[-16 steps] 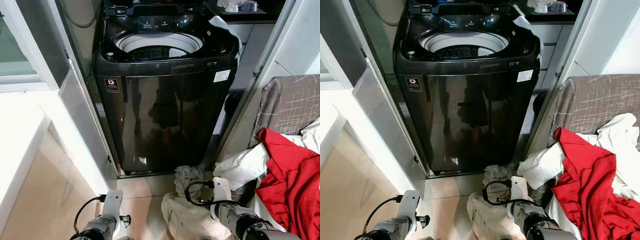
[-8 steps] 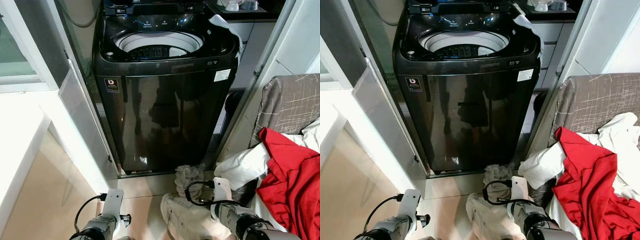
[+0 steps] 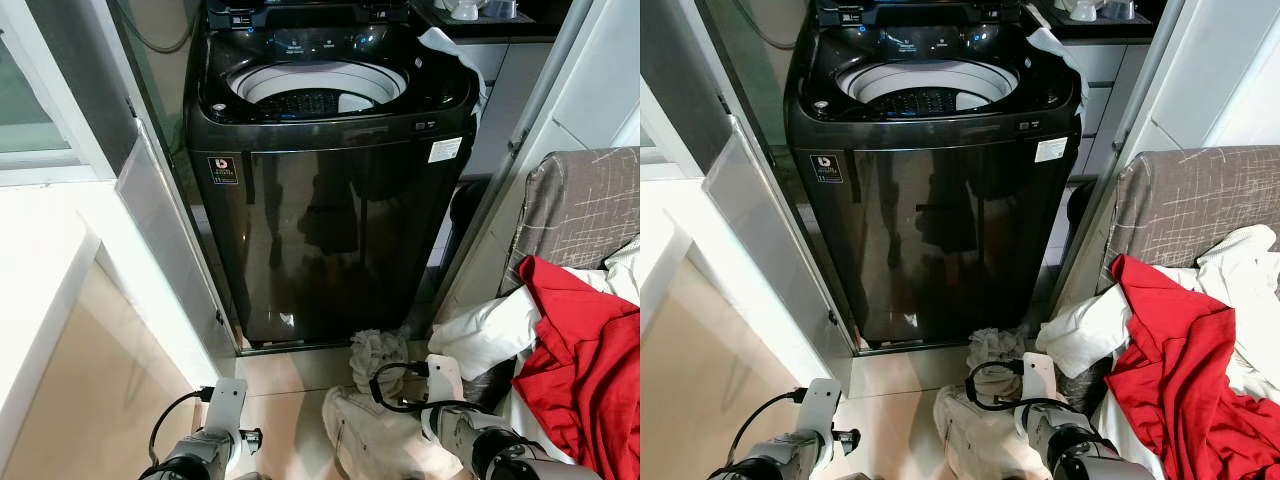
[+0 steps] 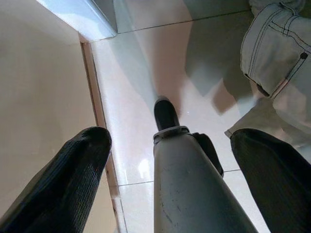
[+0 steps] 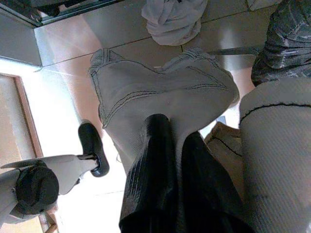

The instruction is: Clothes washing

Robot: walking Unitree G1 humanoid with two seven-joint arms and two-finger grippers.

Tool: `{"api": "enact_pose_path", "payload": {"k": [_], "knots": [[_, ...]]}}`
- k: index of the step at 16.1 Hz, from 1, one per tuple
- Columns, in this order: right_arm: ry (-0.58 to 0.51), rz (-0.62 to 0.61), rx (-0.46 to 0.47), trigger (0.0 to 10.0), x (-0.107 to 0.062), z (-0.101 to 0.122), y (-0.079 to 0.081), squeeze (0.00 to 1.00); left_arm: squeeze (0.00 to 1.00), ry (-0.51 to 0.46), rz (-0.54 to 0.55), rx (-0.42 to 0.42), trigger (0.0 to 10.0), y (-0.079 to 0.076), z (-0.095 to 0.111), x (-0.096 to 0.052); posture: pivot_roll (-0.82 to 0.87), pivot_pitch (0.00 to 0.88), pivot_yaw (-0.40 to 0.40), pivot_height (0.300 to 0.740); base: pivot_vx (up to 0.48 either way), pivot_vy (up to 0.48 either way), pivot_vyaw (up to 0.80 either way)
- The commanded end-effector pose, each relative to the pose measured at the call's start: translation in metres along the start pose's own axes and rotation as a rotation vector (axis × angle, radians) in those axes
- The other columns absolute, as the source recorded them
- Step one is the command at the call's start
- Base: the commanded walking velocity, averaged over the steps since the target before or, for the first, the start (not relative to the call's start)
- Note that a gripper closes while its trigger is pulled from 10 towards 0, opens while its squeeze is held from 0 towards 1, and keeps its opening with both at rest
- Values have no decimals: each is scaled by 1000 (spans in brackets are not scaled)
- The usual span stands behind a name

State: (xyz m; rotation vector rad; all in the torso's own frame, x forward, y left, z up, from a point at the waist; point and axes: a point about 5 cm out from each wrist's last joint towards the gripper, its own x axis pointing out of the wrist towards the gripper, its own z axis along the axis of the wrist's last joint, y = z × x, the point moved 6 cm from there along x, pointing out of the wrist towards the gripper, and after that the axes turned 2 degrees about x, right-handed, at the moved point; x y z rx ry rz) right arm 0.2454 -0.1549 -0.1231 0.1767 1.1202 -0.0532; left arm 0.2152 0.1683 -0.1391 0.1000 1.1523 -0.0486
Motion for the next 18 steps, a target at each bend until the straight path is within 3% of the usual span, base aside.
{"api": "enact_pose_path", "payload": {"k": [1, 18], "knots": [[-32, -5, -11, 10000, -1, 11, -1, 0, 0, 8, -2, 6, 10000, -1, -1, 0, -185, 0, 24, 740, 0, 0, 0], [-29, -8, -30, 10000, -1, 8, -3, 0, 0, 2, -6, 53, 10000, -3, 4, 0, -203, 0, 34, 740, 0, 0, 0]]}}
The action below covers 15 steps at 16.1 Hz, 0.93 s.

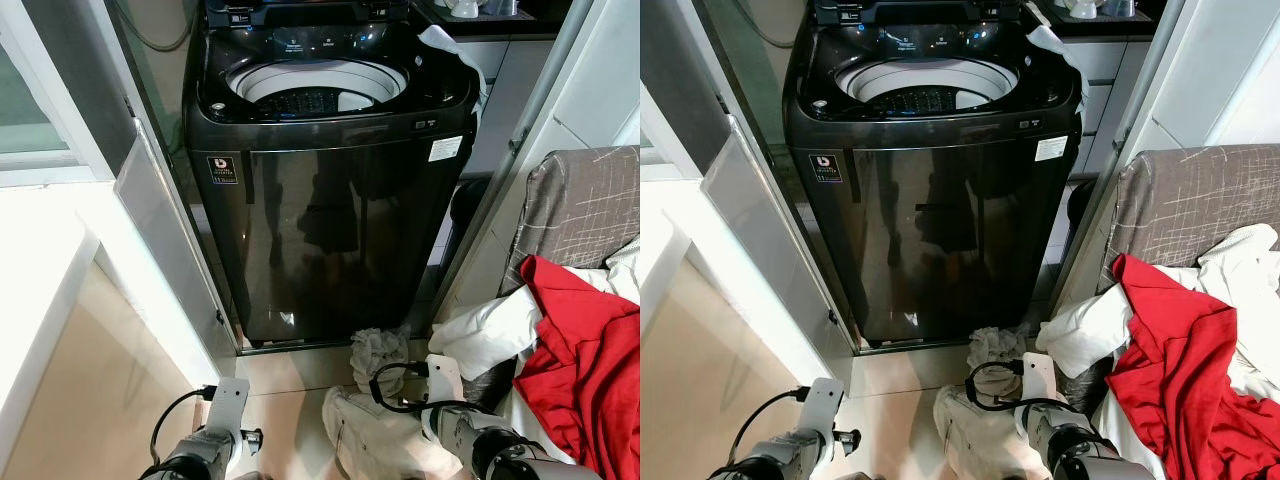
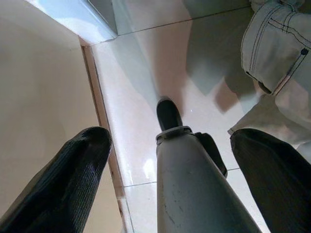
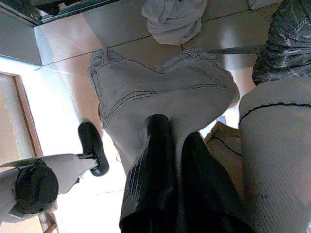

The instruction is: Clothes washing

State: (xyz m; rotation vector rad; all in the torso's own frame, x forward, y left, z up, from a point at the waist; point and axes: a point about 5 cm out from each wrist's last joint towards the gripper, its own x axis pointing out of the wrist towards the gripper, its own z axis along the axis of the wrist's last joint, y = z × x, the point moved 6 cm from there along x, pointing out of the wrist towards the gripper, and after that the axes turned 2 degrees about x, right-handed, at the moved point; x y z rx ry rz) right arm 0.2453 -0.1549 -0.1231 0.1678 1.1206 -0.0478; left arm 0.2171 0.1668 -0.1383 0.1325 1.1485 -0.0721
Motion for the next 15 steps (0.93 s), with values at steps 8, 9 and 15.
{"api": "enact_pose_path", "payload": {"k": [8, 9, 15], "knots": [[-28, -6, -22, 10000, -1, 8, -3, 0, 0, 4, -5, 27, 10000, -2, 2, 0, -205, 0, 36, 740, 0, 0, 0], [-28, -7, -16, 10000, -1, 8, -3, 0, 0, 4, -5, 27, 10000, -2, 2, 0, -207, 0, 37, 740, 0, 0, 0], [-26, -11, -12, 10000, -1, 7, -4, 0, 0, 5, -5, 36, 10000, -2, 1, 0, -212, 0, 39, 740, 0, 0, 0]]}}
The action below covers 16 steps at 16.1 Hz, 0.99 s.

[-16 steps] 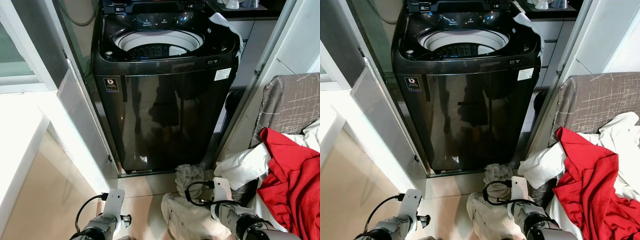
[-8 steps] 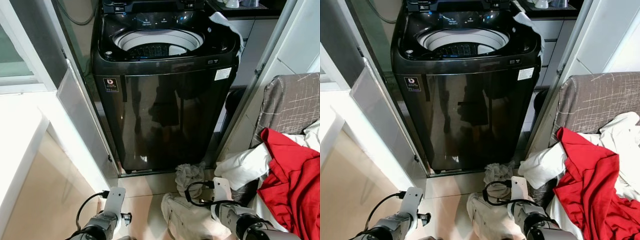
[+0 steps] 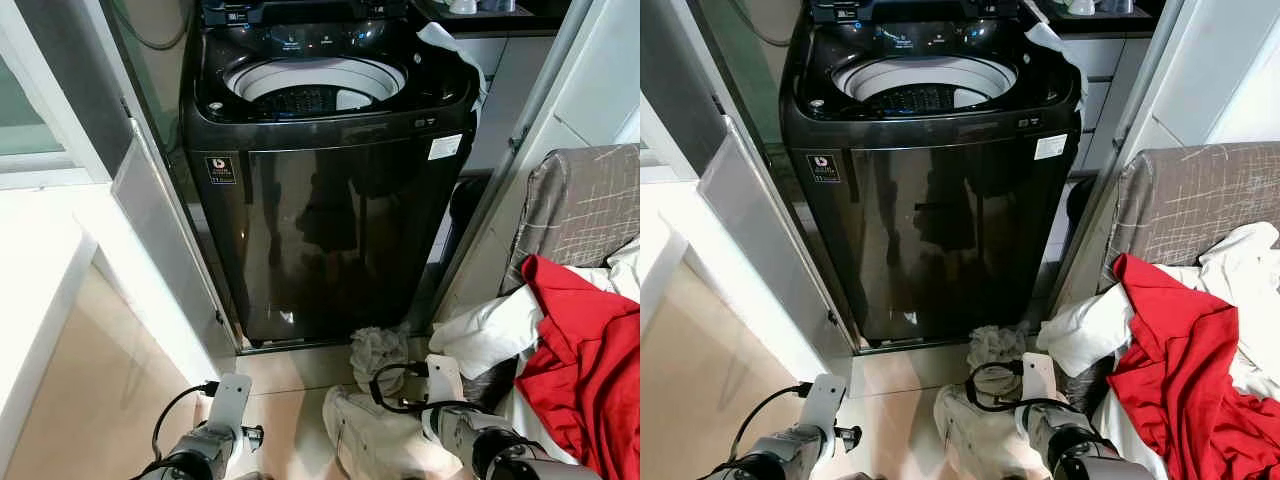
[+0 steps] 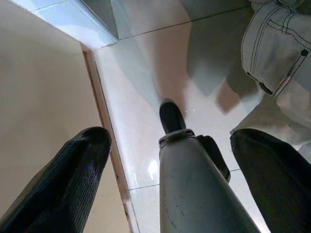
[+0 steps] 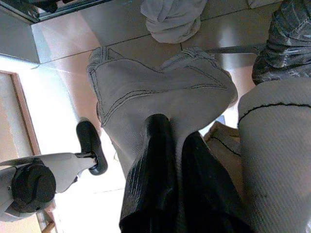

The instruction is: Clothes washing

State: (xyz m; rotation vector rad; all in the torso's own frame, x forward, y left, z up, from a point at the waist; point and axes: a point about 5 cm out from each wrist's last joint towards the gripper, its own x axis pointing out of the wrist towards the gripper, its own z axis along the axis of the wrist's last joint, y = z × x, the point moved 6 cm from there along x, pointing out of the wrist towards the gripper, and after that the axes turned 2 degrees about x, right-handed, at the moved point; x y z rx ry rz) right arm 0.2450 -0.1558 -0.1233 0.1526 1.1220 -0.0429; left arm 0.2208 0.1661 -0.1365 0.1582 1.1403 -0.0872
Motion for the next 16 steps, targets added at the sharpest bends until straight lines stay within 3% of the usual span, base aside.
{"api": "enact_pose_path", "payload": {"k": [1, 16], "knots": [[-27, -7, 2, 10000, -1, 7, -4, 0, 0, 14, -7, 10, 10000, -2, -4, 0, -212, 0, 39, 740, 0, 0, 0], [-22, -13, -2, 10000, -1, 4, -7, 0, 0, 24, -16, 15, 10000, -5, -7, 0, -222, 0, 42, 740, 0, 0, 0]]}}
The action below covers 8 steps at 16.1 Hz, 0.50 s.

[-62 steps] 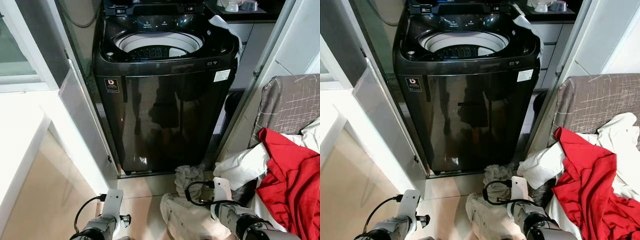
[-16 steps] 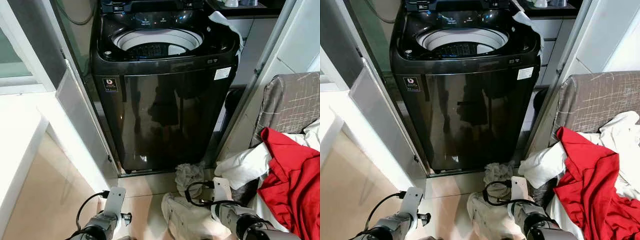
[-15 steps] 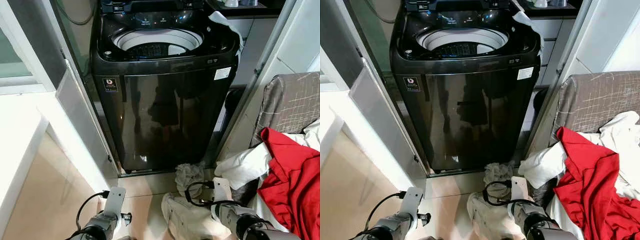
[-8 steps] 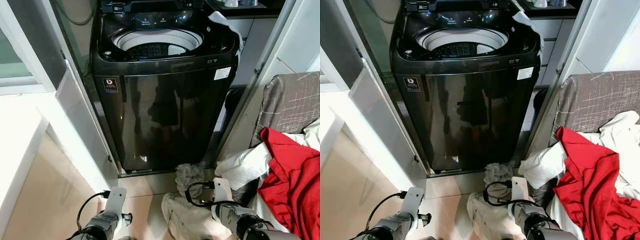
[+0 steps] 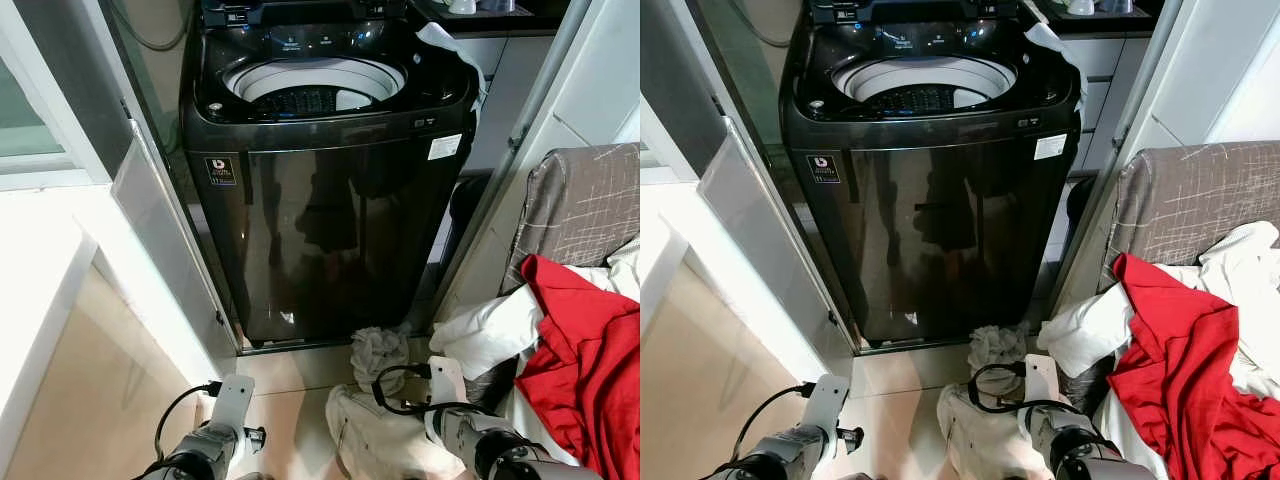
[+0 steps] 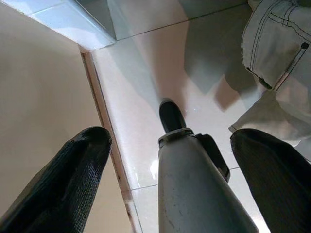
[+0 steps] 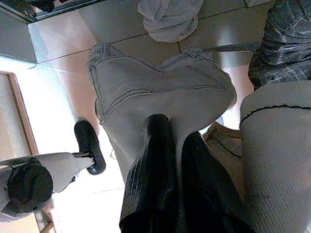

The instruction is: Clothes washing

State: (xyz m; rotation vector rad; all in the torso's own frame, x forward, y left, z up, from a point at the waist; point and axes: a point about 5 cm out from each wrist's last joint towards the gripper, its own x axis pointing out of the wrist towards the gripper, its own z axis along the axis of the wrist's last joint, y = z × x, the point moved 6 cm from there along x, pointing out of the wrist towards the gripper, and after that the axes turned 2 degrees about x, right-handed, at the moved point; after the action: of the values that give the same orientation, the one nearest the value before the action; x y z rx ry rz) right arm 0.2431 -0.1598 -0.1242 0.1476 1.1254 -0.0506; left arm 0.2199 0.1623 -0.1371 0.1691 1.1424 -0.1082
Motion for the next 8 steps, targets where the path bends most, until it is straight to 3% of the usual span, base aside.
{"api": "enact_pose_path", "payload": {"k": [1, 8], "knots": [[-25, -4, -1, 10000, -1, 6, -3, 0, 0, 20, -5, 0, 10000, -1, -6, 0, -222, 0, 42, 740, 0, 0, 0], [-24, -5, -15, 10000, -1, 5, -4, 0, 0, 15, 0, 22, 10000, -1, -5, 0, -219, 0, 41, 740, 0, 0, 0]]}}
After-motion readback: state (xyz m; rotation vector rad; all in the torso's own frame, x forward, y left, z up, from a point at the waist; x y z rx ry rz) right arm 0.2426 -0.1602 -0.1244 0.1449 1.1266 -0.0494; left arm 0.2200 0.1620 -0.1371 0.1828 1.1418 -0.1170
